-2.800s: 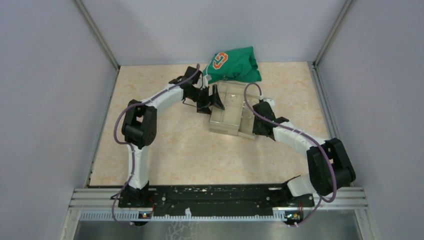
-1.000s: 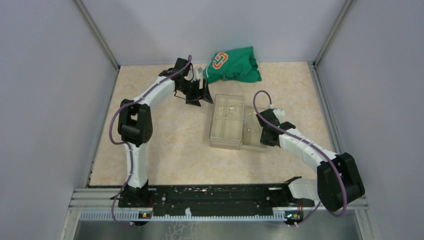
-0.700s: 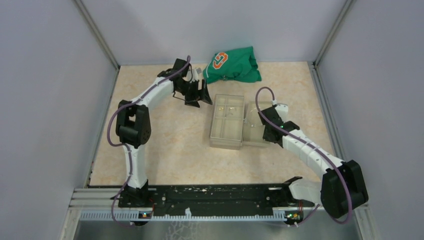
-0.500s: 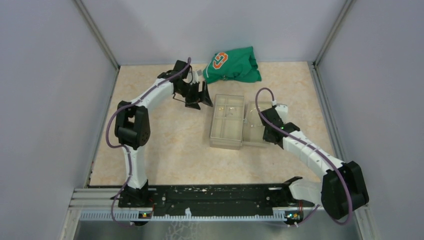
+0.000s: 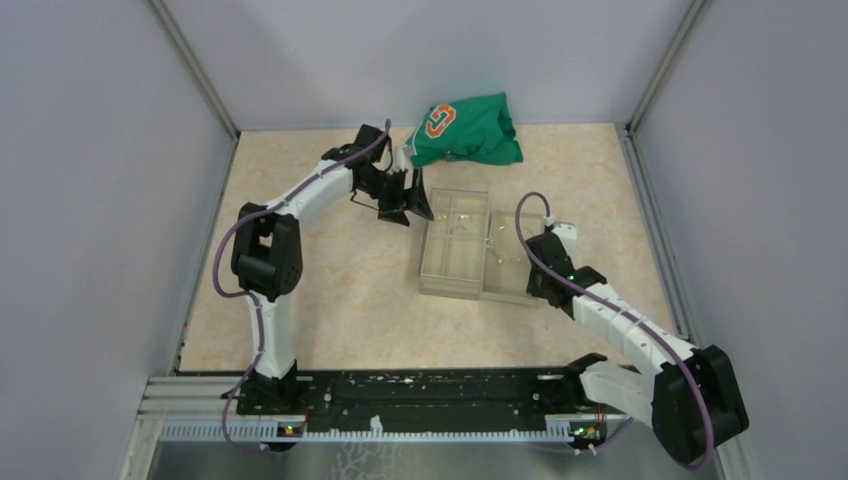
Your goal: Organize the mixed jewelry
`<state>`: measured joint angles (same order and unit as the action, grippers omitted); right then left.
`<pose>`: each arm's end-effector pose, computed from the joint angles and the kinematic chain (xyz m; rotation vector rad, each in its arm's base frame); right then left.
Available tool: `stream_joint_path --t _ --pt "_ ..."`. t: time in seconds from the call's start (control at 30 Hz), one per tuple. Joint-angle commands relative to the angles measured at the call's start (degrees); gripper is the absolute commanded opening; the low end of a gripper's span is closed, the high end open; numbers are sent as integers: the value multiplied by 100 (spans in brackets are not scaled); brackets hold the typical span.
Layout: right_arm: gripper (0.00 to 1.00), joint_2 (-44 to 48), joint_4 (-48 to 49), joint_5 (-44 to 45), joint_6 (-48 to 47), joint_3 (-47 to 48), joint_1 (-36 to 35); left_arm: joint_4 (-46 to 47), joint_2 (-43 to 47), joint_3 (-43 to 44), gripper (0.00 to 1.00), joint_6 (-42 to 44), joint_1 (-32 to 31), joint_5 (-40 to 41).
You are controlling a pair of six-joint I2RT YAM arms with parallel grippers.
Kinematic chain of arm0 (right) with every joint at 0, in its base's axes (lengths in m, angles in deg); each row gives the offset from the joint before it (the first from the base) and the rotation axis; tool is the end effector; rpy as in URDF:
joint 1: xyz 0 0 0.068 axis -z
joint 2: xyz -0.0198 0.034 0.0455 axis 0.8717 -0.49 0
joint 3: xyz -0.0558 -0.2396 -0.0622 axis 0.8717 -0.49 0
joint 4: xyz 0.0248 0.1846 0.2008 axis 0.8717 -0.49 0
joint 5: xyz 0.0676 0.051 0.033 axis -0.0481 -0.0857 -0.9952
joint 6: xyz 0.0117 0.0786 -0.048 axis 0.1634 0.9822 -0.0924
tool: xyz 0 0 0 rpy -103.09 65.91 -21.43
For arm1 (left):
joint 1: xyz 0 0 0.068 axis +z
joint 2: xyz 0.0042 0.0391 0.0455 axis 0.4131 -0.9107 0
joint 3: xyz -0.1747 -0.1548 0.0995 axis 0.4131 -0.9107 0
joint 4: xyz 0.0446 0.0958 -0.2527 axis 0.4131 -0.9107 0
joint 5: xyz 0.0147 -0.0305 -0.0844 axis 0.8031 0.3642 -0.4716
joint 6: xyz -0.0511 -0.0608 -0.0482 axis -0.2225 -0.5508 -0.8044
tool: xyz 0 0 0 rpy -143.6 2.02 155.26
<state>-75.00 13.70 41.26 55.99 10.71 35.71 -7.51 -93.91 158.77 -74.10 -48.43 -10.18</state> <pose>0.2296 0.0732 0.1306 0.2604 2.4426 -0.0645 0.4075 -0.2333 0.1696 0.3556 2.6838 -1.0317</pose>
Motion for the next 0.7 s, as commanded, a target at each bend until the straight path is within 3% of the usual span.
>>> stream_joint_path --t 0.0,0.67 --pt "0 309 596 -340 -8 -105 -9 115 181 -57 87 9 -52 -193" --pt "0 -388 1157 -547 466 -280 -60 377 147 -317 86 -111 -329 -472"
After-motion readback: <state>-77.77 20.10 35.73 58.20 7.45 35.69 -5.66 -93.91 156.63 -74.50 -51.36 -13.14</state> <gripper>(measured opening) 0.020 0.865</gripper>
